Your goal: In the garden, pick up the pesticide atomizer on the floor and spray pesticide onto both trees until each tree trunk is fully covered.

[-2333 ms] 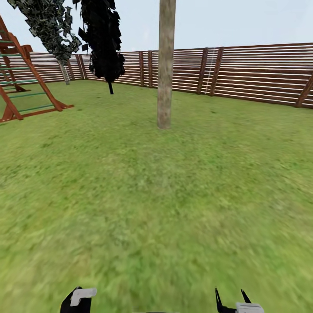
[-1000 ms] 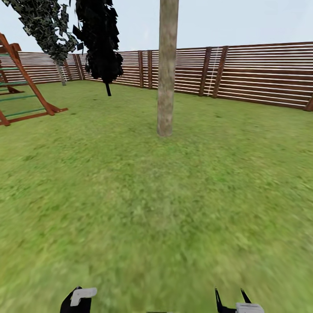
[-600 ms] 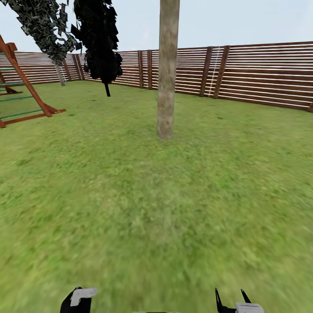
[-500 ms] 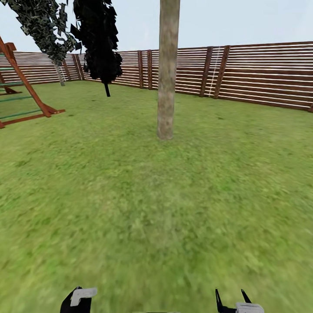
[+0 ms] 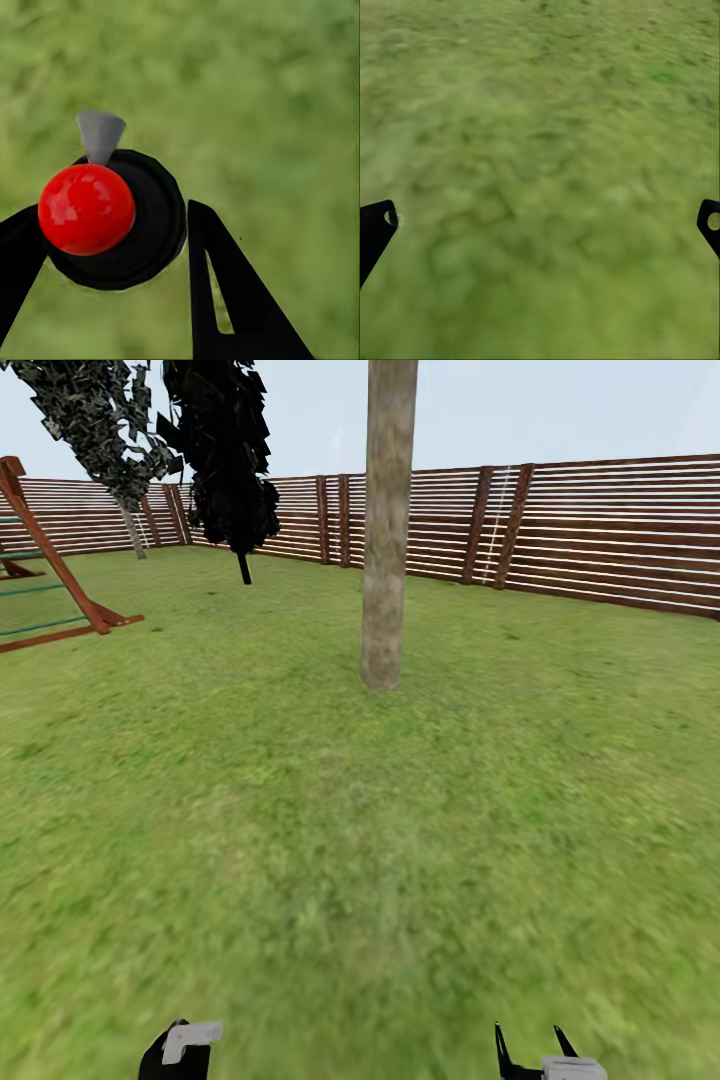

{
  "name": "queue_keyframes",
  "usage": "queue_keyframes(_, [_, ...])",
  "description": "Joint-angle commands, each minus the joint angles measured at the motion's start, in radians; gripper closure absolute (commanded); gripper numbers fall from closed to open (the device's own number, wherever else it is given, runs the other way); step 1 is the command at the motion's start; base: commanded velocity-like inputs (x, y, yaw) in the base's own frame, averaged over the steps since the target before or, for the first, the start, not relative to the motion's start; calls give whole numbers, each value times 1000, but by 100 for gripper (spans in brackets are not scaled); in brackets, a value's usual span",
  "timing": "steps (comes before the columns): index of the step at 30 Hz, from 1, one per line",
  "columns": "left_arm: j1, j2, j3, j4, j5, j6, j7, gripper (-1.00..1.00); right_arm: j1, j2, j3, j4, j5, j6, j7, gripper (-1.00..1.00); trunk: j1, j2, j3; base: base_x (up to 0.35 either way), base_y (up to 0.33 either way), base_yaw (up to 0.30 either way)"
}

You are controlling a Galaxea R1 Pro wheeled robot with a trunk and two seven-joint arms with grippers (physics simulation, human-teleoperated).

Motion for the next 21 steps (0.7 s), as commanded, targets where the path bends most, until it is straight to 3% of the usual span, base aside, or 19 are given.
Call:
queue_keyframes(1, [0,0,0,0,0,0,0,100,0,0,0,0,0,0,0,-100,0,0,0,342,0,0])
queue_keyframes(21, [0,0,0,0,0,0,0,100,0,0,0,0,0,0,0,-100,0,0,0,341,0,0])
